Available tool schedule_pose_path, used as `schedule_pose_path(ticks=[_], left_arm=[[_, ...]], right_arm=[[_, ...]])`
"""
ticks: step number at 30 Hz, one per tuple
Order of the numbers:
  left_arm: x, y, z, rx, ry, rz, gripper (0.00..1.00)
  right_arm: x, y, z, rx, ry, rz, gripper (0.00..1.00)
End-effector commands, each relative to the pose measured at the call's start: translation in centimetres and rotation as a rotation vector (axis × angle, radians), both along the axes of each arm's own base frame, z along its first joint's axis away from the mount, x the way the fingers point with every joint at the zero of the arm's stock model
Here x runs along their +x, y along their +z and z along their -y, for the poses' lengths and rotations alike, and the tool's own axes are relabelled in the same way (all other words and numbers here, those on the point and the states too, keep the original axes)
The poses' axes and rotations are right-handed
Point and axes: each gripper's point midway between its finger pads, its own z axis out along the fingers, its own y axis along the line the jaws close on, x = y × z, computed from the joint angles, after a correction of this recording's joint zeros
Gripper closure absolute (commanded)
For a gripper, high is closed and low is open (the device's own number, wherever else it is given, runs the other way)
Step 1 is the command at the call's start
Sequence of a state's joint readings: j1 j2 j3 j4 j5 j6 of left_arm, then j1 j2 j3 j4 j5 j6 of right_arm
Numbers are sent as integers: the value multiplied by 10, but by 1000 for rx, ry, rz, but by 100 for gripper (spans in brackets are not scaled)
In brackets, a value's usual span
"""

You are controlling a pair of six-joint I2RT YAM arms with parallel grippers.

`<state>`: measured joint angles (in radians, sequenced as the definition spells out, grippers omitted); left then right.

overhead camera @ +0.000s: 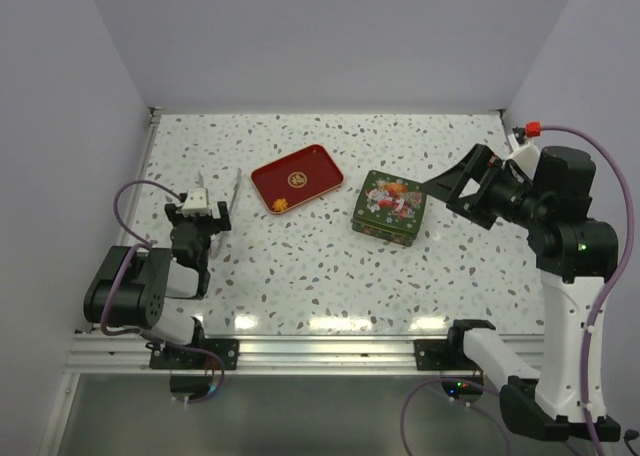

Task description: Pack the cookies

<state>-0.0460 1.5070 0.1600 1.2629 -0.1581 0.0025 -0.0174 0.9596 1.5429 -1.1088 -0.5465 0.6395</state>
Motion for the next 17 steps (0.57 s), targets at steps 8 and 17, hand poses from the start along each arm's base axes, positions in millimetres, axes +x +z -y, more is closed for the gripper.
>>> schedule_pose_path(ticks=[8,17], left_arm=[[6,25,1,2,-5,99,0],[6,25,1,0,-5,99,0]], right_arm=[[-31,-24,12,-102,-21,-49,1],[-33,-34,10,-90,-7,-74,2]])
